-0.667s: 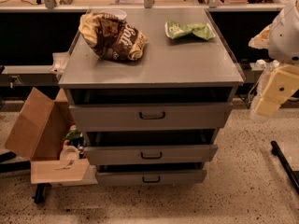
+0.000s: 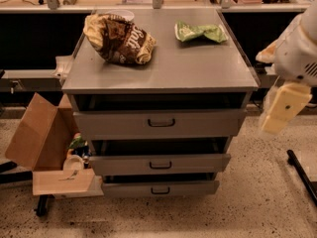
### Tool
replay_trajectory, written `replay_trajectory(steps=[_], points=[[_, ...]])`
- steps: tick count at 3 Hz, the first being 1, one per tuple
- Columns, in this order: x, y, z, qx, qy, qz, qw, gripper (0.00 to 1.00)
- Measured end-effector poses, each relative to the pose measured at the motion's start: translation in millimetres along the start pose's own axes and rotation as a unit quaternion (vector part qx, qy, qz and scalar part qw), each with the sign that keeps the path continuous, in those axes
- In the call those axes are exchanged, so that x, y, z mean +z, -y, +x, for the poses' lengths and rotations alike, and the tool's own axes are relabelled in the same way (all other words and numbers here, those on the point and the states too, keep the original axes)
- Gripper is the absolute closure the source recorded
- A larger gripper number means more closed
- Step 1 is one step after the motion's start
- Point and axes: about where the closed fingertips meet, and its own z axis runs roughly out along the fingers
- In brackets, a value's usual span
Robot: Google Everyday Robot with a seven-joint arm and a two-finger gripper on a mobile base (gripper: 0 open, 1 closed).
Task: Open middle drawer
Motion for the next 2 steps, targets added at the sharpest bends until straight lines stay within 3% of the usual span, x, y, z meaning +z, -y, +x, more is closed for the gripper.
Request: replay_trajectory(steps=[2], points=[[120, -59, -26, -0.066, 0.009, -0.046, 0.9967, 0.0]])
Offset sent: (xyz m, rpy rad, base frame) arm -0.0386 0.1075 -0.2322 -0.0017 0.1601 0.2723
